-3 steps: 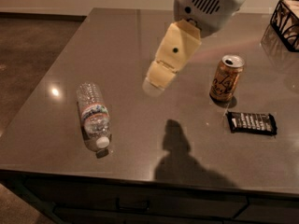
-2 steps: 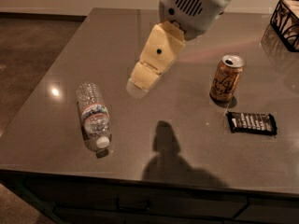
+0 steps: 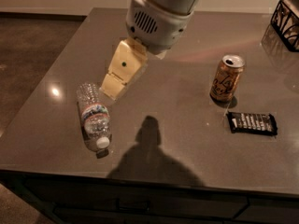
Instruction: Pick water bottle
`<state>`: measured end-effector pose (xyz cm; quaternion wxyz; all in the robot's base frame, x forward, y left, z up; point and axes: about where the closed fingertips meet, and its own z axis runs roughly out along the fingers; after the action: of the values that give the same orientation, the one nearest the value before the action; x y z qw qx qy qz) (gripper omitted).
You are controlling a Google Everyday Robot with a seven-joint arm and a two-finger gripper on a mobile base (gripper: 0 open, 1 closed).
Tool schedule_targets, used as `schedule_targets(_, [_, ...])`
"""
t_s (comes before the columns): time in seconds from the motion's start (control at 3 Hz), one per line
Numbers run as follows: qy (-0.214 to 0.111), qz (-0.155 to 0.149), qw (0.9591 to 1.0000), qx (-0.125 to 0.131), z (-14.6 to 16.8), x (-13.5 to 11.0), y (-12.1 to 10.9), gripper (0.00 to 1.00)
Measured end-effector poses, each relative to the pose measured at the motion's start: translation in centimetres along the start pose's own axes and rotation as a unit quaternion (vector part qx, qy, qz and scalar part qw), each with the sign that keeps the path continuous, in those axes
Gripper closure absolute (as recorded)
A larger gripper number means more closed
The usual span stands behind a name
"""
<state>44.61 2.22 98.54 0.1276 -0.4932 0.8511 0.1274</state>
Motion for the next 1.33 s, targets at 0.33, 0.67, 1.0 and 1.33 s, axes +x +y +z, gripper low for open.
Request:
schedule_targets(0.33, [0.045,0.041,0.9972,0.043,3.1,-0.6,-2.0,0.0])
schedule_targets(0.67, [0.087,0.072,0.9917,0.061,6.1,-1.2,-3.7,0.0])
schedule_targets(1.0, [0.118,0.098,0.9864,0.06,8.6,-1.6,-4.4,0.0])
schedule_targets(1.33, [0.14,0.122,0.981,0.055,10.7,-1.6,-5.0,0.0])
